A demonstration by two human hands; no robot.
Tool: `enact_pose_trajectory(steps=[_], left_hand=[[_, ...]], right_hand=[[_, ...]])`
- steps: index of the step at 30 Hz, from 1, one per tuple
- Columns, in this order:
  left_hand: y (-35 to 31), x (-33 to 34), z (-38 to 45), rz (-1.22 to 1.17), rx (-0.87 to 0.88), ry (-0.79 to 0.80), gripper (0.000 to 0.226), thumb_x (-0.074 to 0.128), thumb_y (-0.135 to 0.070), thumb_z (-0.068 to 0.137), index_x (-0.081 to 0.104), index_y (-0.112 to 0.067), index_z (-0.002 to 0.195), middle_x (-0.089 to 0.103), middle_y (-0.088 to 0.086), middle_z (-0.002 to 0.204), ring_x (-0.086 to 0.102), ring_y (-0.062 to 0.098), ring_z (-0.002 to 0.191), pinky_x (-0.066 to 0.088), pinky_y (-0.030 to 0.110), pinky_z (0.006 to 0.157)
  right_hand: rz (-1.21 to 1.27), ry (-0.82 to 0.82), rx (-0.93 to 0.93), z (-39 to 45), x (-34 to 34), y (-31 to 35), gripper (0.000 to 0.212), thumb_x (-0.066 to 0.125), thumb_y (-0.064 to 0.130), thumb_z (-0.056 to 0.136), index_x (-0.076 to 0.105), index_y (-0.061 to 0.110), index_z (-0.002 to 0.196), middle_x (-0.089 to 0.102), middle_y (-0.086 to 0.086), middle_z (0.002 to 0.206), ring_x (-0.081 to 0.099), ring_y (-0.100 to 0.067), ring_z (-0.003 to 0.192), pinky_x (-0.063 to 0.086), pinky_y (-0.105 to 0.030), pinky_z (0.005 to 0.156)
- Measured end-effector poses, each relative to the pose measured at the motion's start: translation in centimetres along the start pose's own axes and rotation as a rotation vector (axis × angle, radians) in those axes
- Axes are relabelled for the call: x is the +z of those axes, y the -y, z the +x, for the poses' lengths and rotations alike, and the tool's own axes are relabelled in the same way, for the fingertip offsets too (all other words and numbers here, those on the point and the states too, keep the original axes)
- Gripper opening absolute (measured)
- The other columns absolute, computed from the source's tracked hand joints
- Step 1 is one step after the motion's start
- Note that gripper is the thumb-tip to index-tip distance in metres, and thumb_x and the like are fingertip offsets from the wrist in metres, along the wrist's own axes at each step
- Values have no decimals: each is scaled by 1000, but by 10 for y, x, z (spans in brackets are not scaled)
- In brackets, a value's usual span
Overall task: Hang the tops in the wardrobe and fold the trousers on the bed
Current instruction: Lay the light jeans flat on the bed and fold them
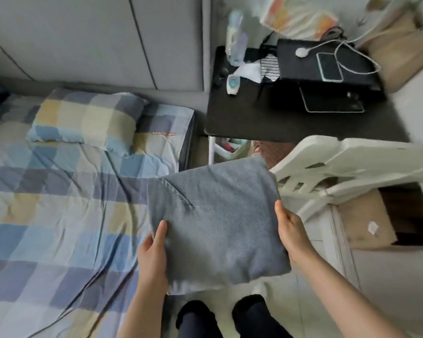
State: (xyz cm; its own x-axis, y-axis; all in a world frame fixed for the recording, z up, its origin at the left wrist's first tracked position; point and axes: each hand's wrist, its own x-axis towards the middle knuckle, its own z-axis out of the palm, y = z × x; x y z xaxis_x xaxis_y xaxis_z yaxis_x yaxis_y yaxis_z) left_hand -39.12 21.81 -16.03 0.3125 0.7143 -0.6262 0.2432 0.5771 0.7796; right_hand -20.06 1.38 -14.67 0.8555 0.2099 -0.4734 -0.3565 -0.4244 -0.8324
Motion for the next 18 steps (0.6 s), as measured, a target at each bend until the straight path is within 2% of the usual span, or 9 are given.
enact_pose_trajectory(steps=[3, 5, 6, 7, 10, 11, 14, 16, 18], left_hand=[[18, 76, -18, 85, 1, 112, 28, 73, -47, 82, 74, -19, 86, 77, -3, 86, 72, 20, 88, 56, 37, 77], [34, 125, -33, 139, -8, 189, 31, 75, -50, 79, 75, -19, 83, 77, 1, 90, 72, 24, 91, 56, 40, 80], [42, 154, -44, 173, -23, 239, 32, 75, -52, 77, 76, -20, 83, 77, 1, 91, 71, 23, 92, 56, 39, 81], [49, 176, -52, 204, -32, 284, 33, 75, -55, 75, 76, -23, 83, 77, -1, 91, 71, 22, 92, 56, 39, 81], [67, 250, -82, 330, -54, 433, 35, 73, -59, 74, 77, -25, 83, 76, -5, 89, 72, 19, 88, 56, 35, 76], [68, 261, -85, 340, -57, 448, 36, 73, -58, 75, 77, -23, 84, 76, -6, 88, 72, 18, 87, 55, 33, 74], [80, 316, -104, 455, -71, 561, 36, 73, -54, 78, 74, -20, 90, 76, -9, 85, 71, 16, 86, 53, 30, 72], [87, 343, -112, 514, -94, 627, 32, 75, -48, 79, 73, -20, 93, 76, -7, 85, 71, 19, 87, 55, 34, 76], [95, 373, -120, 581, -119, 715, 28, 77, -40, 79, 73, -17, 95, 77, 0, 91, 72, 24, 89, 56, 39, 82]], right_hand=[[69, -63, 83, 6, -83, -16, 56, 41, 58, 94, 68, 9, 89, 71, 0, 94, 67, -8, 89, 56, -24, 72], [115, -133, 103, 7, -135, -29, 48, 40, 61, 93, 68, 23, 84, 72, 14, 87, 66, 5, 76, 50, -12, 57], [137, -189, 116, 7, -166, -37, 46, 40, 62, 92, 68, 27, 85, 71, 18, 85, 65, 6, 74, 48, -11, 57], [149, -235, 137, 7, -189, -45, 46, 40, 63, 92, 68, 26, 91, 69, 19, 89, 65, 3, 79, 50, -15, 63], [203, -386, 223, 2, -262, -72, 59, 39, 67, 90, 67, 19, 110, 68, 6, 109, 63, -16, 103, 52, -39, 92], [217, -402, 238, 0, -270, -75, 58, 39, 67, 90, 69, 20, 106, 70, 5, 106, 64, -18, 102, 52, -41, 91], [309, -521, 285, -15, -314, -94, 53, 38, 69, 89, 71, 27, 82, 72, 12, 83, 69, -11, 83, 54, -31, 69], [384, -596, 314, -26, -331, -104, 49, 38, 68, 89, 70, 35, 74, 70, 20, 74, 67, -4, 73, 50, -25, 60], [469, -690, 370, -37, -347, -119, 45, 40, 66, 90, 69, 35, 76, 69, 23, 71, 65, -3, 73, 47, -22, 57]])
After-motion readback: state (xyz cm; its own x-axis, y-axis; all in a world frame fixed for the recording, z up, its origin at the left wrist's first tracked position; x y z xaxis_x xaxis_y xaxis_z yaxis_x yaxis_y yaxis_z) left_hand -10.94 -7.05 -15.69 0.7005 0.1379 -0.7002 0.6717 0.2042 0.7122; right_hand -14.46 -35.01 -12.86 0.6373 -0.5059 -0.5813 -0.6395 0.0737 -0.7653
